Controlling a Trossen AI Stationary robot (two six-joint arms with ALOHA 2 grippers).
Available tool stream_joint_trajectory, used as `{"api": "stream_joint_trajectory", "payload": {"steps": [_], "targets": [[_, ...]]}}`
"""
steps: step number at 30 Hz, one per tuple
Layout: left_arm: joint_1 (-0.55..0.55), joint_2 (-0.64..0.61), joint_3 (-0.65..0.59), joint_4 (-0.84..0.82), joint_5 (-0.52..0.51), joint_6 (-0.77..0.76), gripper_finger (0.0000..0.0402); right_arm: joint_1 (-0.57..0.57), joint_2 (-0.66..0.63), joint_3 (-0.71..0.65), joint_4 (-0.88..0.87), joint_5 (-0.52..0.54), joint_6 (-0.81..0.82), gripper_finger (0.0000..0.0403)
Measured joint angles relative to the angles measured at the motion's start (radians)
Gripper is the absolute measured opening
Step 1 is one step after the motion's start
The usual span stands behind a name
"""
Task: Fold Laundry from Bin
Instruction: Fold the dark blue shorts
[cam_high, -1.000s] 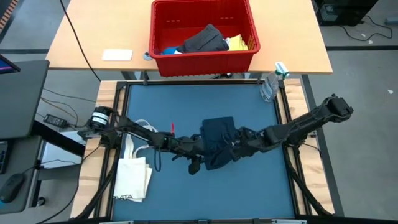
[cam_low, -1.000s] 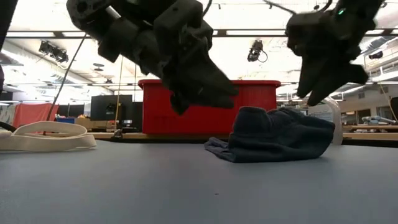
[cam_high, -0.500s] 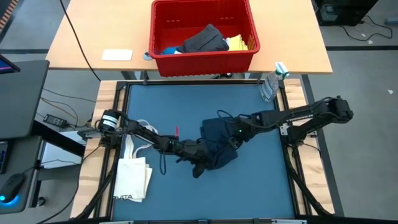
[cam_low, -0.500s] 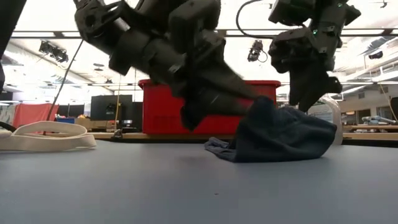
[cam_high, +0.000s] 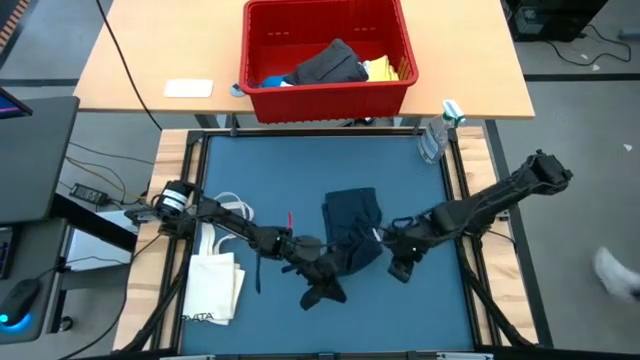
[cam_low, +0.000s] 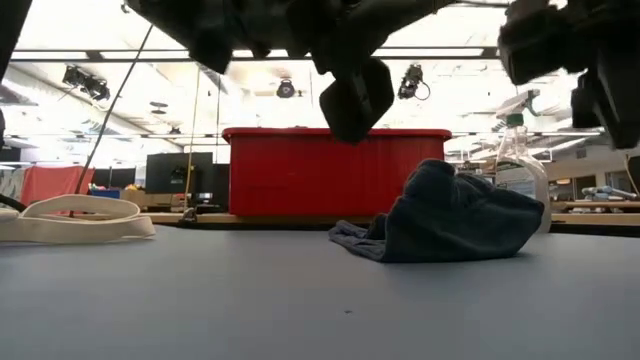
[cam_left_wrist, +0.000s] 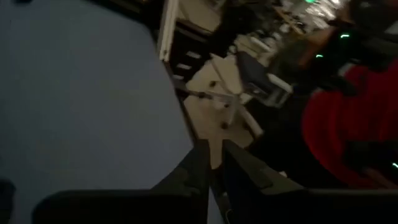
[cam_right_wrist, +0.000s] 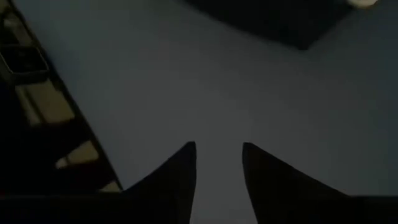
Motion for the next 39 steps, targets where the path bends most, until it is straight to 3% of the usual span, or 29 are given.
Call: {"api": "stream_joint_trajectory", "payload": {"steps": [2,5,11,15,17,21,23,28,33,39], "targets": [[-0.005,0.0,0.0,-0.014,-0.08,-0.039,0.0026,0.001,-0.014,0.0,0.022,0.084,0.019,0.0138],[0.006,0.0,0.0,-0.027,-0.119,-0.086,0.0014,-0.058,0.003,0.0,0.099,0.167,-0.026,0.0138],[0.049,-0.014,0.0,-0.063,-0.118,-0.139,0.0012,-0.213,0.114,0.0,0.282,0.207,-0.134,0.0135],[0.078,-0.047,-0.001,-0.176,-0.119,-0.139,0.0012,-0.278,0.178,0.0,0.27,0.265,-0.161,0.0129],[0.09,-0.069,-0.001,-0.243,-0.123,-0.132,0.0011,-0.292,0.203,0.0,0.222,0.228,-0.17,0.0126],[0.105,-0.108,-0.001,-0.364,-0.126,-0.105,0.0011,-0.182,0.168,0.0,0.074,-0.028,-0.129,0.0121],[0.109,-0.123,0.0,-0.417,-0.127,-0.08,0.0011,-0.073,0.095,0.0,0.025,-0.054,-0.05,0.0119],[0.111,-0.124,-0.001,-0.439,-0.173,-0.055,0.0011,0.125,-0.047,0.002,-0.012,0.124,0.165,0.0119],[0.111,-0.114,-0.001,-0.438,-0.199,-0.008,0.0011,0.088,-0.06,0.002,-0.07,0.284,0.187,0.0119],[0.121,-0.115,-0.001,-0.439,-0.198,0.023,0.0011,0.031,-0.041,0.001,-0.249,0.371,0.296,0.012]]}}
